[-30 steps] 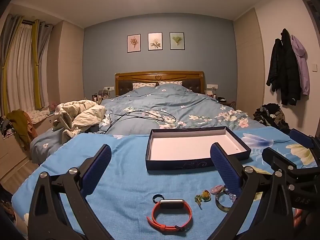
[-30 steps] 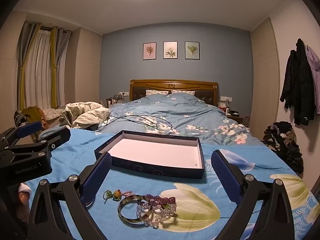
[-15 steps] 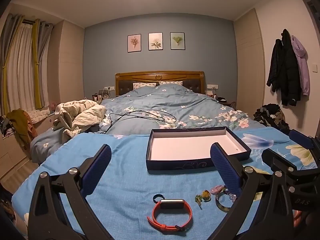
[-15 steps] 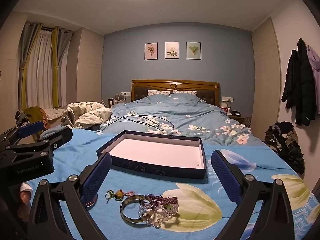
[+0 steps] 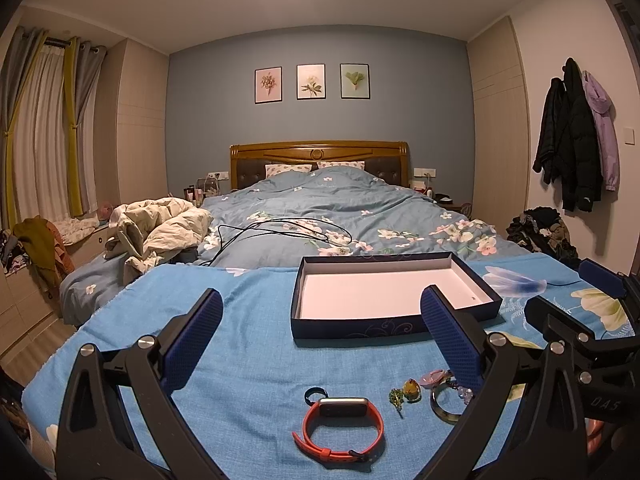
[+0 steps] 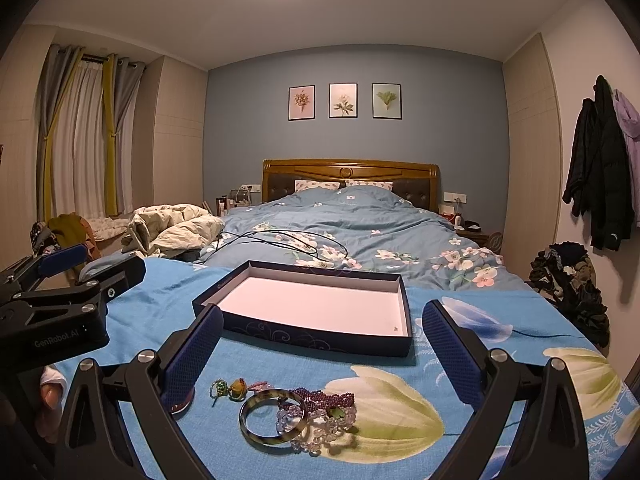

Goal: Organize jewelry

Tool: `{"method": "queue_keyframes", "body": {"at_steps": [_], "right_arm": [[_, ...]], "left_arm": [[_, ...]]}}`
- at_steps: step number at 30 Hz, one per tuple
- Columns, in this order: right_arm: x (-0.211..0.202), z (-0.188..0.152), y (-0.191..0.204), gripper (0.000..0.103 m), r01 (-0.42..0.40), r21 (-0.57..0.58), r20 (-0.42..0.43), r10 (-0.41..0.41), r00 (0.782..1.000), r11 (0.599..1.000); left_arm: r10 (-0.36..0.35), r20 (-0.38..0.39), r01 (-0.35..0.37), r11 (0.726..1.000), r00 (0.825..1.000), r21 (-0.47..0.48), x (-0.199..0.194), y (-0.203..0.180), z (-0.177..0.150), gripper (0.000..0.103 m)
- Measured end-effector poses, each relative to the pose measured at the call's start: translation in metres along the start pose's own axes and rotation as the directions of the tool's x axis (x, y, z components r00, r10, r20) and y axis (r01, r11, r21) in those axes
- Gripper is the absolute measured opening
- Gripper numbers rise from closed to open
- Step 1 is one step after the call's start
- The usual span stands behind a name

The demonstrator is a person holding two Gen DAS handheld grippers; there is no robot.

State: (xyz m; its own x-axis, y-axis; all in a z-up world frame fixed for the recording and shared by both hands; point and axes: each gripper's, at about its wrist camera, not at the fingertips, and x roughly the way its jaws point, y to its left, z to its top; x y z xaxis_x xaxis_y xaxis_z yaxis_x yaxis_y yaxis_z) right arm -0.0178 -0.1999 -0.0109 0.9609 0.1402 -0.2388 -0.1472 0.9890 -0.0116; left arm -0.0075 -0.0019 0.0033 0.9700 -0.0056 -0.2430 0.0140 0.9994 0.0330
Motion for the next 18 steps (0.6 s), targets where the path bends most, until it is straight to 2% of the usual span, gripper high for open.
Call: {"method": "queue_keyframes", "body": {"at_steps": [18], "right_arm": [[0.0019, 0.0002, -0.0027, 0.096, -0.004, 0.008, -0.004, 0.004, 1.000, 1.000]], "left_arm": [[0.003, -0.002, -0.003, 1.000, 1.000, -0.003, 0.0059, 0.0014, -0.0028, 0.097]]}}
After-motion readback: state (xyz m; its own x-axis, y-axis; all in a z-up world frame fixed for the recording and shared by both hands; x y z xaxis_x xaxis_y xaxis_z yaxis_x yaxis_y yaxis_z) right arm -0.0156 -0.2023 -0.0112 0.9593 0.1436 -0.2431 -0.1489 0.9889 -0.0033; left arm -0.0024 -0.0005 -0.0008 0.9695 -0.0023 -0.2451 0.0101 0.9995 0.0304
